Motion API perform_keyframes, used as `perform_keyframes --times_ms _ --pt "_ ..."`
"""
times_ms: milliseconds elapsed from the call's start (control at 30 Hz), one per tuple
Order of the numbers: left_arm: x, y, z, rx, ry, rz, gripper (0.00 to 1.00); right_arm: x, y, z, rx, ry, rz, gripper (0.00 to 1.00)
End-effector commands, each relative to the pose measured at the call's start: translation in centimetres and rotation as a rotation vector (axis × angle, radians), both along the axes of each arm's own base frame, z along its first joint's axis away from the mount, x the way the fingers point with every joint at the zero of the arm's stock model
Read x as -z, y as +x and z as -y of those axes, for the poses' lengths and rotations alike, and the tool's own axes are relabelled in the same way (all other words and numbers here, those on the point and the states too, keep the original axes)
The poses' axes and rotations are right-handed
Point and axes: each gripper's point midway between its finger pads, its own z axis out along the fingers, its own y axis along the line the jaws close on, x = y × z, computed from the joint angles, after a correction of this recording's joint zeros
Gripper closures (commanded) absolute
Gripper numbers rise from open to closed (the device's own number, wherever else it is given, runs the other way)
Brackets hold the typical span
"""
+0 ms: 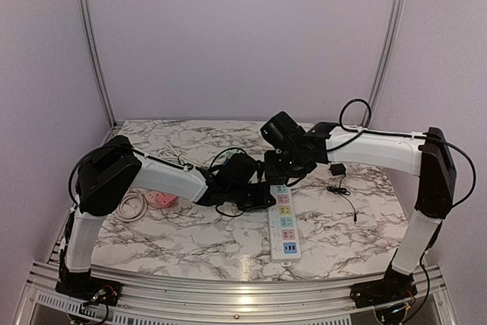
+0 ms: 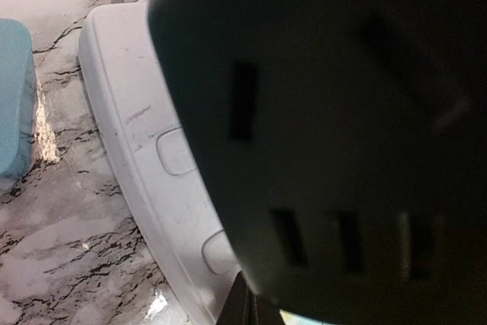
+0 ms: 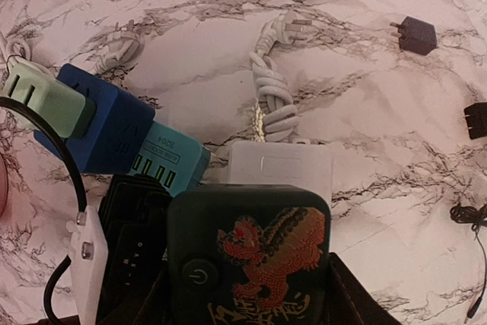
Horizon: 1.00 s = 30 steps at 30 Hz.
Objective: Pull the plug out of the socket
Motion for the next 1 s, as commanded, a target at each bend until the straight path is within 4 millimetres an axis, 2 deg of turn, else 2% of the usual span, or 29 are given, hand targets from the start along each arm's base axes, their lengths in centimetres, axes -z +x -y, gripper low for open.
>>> perform_keyframes --times_ms 0,100,200,300,467,567,767,967 --pt "9.9 -2.7 -6.7 -0.033 0.333 -0.154 1.0 -3.5 0.7 1.0 0.043 0.09 0.079 0.97" --pt "8.9 -2.3 -6.3 -0.032 0.316 -0.136 1.0 -3.9 1.0 2.7 0.047 0.14 0.083 0.97" --pt "7.2 -1.7 -5.8 -0.026 0.299 -0.103 1.0 -4.7 1.3 4.4 0.058 0.189 0.105 0.97" --pt "4.6 -1.0 -5.1 -0.019 0.276 -0.05 1.0 -5.4 1.5 5.7 0.068 0.22 0.118 0.96" --pt "-0.1 0.1 -4.1 -0.01 0.228 0.039 1.0 -5.5 1.7 7.4 0.083 0.296 0.122 0.96" --pt "-2.3 0.3 -4.1 -0.007 0.211 0.073 1.0 -5.5 1.5 8.4 0.094 0.323 0.132 0.96" --pt "-5.0 -0.2 -6.2 -0.031 0.209 0.119 1.0 -4.7 0.0 9.7 0.099 0.38 0.129 0.94" --pt "-6.8 -0.9 -9.3 -0.089 0.225 0.159 1.0 -2.7 -3.3 11.0 0.099 0.415 0.082 0.93"
